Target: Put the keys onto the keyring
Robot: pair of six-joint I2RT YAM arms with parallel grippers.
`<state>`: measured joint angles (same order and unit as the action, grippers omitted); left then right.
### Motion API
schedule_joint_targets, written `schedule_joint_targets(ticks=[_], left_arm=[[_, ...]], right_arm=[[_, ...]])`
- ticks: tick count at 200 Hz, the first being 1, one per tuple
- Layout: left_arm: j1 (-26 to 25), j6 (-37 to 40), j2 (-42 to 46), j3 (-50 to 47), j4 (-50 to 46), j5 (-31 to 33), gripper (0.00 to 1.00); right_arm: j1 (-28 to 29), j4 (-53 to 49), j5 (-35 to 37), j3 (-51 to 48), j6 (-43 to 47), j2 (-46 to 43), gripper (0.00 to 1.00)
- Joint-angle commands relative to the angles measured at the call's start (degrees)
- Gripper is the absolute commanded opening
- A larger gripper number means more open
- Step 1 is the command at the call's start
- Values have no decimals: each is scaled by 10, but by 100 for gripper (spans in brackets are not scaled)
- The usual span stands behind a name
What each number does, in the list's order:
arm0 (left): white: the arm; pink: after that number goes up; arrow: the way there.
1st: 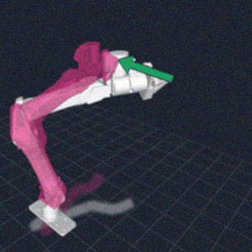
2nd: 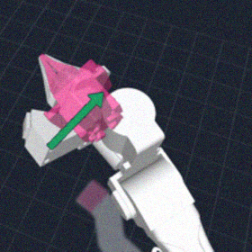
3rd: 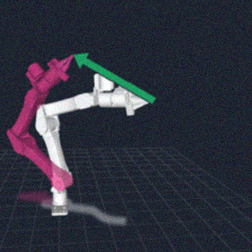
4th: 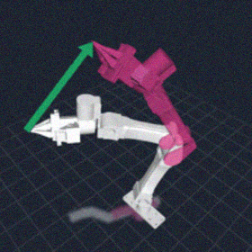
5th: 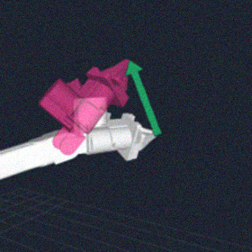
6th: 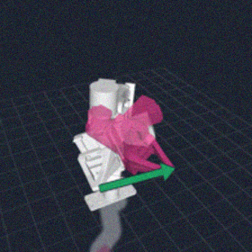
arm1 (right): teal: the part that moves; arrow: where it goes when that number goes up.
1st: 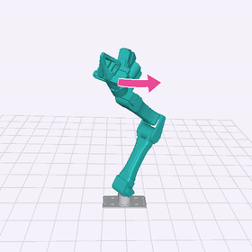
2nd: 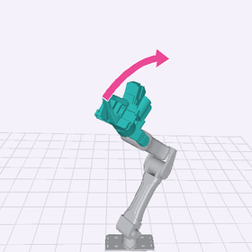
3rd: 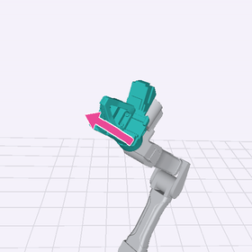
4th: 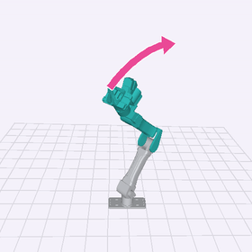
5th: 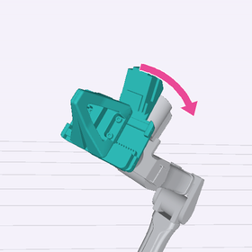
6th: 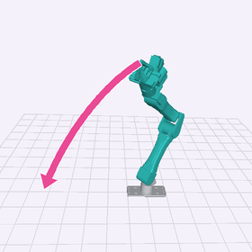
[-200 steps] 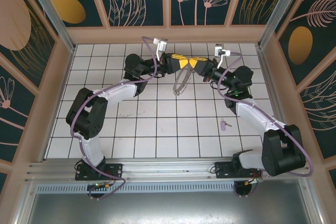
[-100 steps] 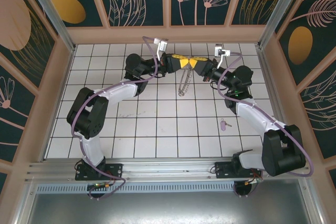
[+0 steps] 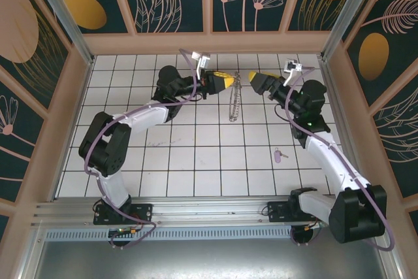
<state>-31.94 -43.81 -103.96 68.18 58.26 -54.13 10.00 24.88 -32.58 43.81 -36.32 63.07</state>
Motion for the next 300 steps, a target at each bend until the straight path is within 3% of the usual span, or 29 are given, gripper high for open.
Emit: schedule_joint_targets(ticks=[1,26,72,94,136,200,300], left_arm=[[-3,47,38,-13,-6,15,0],[-2,70,53,-30,-25,24,0],[-2,97,79,-61,-40,44,0],[-2,99,84,-73,-37,47,0],[-1,103,85,-78,-38,43,0],[0,88,79,-91,-5,39,0],[0,61,62,-92,33,25,0]], right_arm=[[-23,-131,79,-25,12,-23,99],[-41,-211,111,-29,6,-37,97],[-41,-420,228,-8,-12,-15,66],[-37,-456,254,-40,-33,-17,59],[-21,-473,302,-104,-74,1,55],[82,-534,428,-93,-108,84,48],[109,-538,467,-98,-116,121,37]])
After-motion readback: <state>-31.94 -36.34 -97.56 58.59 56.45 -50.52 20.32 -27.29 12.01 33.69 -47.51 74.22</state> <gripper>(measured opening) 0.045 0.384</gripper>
